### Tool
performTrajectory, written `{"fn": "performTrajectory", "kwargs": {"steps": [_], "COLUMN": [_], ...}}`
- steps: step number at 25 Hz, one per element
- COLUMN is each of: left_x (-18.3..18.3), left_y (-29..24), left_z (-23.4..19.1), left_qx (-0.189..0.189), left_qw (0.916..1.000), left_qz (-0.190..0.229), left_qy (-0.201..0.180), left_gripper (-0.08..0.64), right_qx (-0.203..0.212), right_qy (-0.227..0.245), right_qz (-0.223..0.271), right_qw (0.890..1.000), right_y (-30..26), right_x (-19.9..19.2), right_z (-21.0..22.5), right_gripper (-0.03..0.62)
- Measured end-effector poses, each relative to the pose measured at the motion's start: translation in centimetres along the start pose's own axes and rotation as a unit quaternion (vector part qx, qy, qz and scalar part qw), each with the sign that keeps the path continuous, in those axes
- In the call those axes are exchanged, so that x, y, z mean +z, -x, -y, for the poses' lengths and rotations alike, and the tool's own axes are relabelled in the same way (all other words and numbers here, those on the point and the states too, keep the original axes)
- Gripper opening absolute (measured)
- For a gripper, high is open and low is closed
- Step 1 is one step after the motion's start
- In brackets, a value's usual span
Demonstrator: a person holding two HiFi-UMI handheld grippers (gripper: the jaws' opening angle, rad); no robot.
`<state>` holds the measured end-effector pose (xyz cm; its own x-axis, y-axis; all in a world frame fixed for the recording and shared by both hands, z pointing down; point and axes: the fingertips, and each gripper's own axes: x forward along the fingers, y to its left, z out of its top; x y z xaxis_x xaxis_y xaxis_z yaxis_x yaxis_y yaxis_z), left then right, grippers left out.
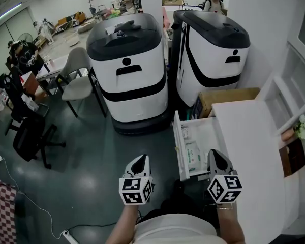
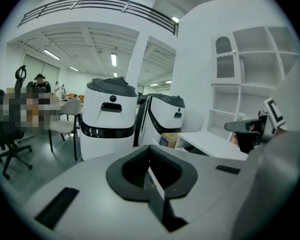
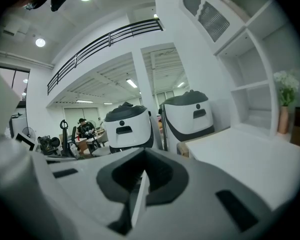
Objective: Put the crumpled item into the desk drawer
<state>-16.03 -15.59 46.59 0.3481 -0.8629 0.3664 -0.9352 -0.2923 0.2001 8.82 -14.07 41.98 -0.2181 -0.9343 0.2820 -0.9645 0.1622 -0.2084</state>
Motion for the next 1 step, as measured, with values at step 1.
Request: {"fn": "performTrajectory", "kwargs": {"steps": [1], "left_x": [0.05], "left_y": [0.03], "left_z": [-0.02], "left_qx": [0.000], "left_qw": [1.0000], "left_qz": [0.000], "left_qy": [0.000], "left_gripper": [-0.005], "right_qx": [-0.001], "right_qy": [0.000], "right_qz": [0.001], "right_qw": [1.000], "right_y": [0.06], "right_x": [0.09], "right_z": [-0.03], "right_gripper": [0.002]}}
